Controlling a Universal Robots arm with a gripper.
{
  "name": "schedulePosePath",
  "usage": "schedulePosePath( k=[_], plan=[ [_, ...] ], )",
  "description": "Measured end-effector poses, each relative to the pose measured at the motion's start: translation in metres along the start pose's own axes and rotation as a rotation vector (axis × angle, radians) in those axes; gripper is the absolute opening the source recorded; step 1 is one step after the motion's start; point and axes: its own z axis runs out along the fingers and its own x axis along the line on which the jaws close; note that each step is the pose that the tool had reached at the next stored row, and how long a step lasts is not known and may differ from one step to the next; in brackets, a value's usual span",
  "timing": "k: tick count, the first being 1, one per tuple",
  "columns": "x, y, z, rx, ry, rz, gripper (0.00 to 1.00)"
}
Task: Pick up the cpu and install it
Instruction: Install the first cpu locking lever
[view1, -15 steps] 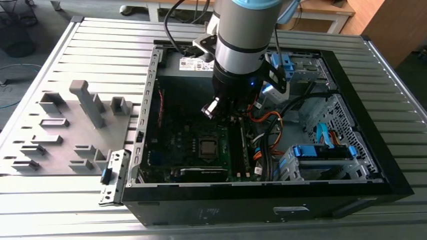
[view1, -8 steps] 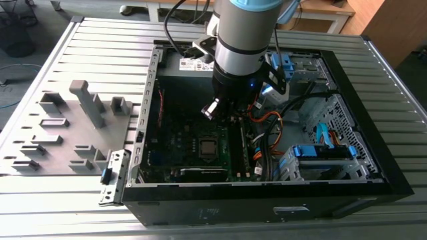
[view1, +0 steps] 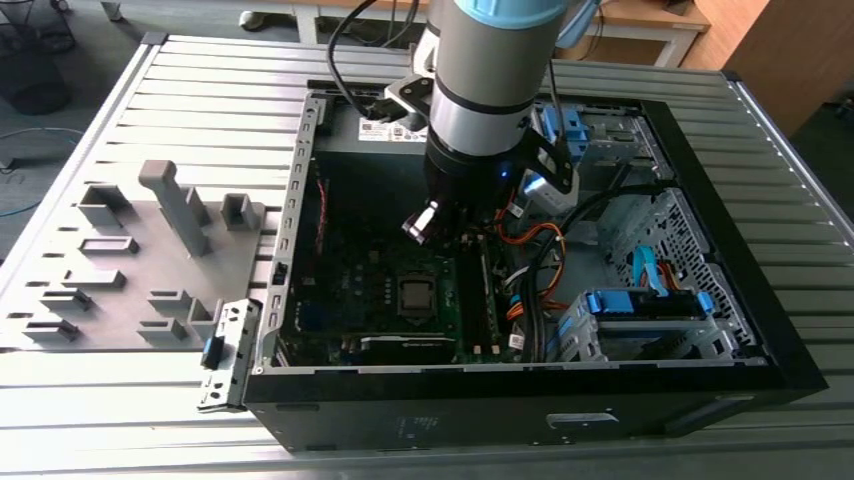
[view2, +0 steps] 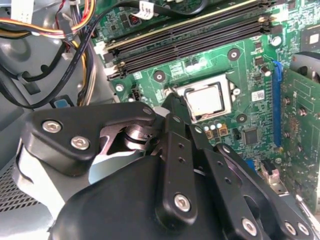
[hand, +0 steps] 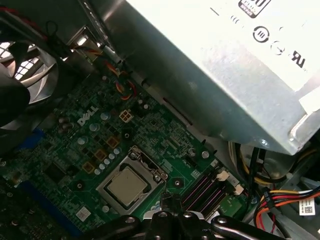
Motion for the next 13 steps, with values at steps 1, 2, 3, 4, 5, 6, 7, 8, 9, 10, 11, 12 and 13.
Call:
schedulePosePath(
  k=[1,2,3,4,5,6,7,8,9,10,11,12,13],
  plan=[
    [0.0005,-0.0005,0.0001,0.0001,0.0001,0.000,0.11],
    [0.0010,-0.0011,0.0004,0.0001,0.0001,0.000,0.11],
    [0.0015,-0.0017,0.0007,0.0001,0.0001,-0.001,0.11],
    [0.0019,-0.0020,0.0010,0.0001,0.0001,-0.001,0.11],
    [0.0022,-0.0023,0.0013,0.0000,0.0001,-0.002,0.11],
    [0.0025,-0.0027,0.0017,0.0001,0.0002,-0.002,0.11],
    [0.0027,-0.0030,0.0021,0.0000,0.0001,-0.003,0.11],
    [0.0028,-0.0031,0.0027,0.0003,0.0003,-0.005,0.11],
    [0.0029,-0.0032,0.0034,0.0009,0.0011,-0.009,0.11],
    [0.0029,-0.0032,0.0041,0.0016,0.0022,-0.015,0.11],
    [0.0030,-0.0033,0.0047,0.0019,0.0027,-0.023,0.11],
    [0.0030,-0.0034,0.0053,0.0021,0.0031,-0.031,0.11],
    [0.0030,-0.0034,0.0059,0.0020,0.0036,-0.039,0.11]
  ],
)
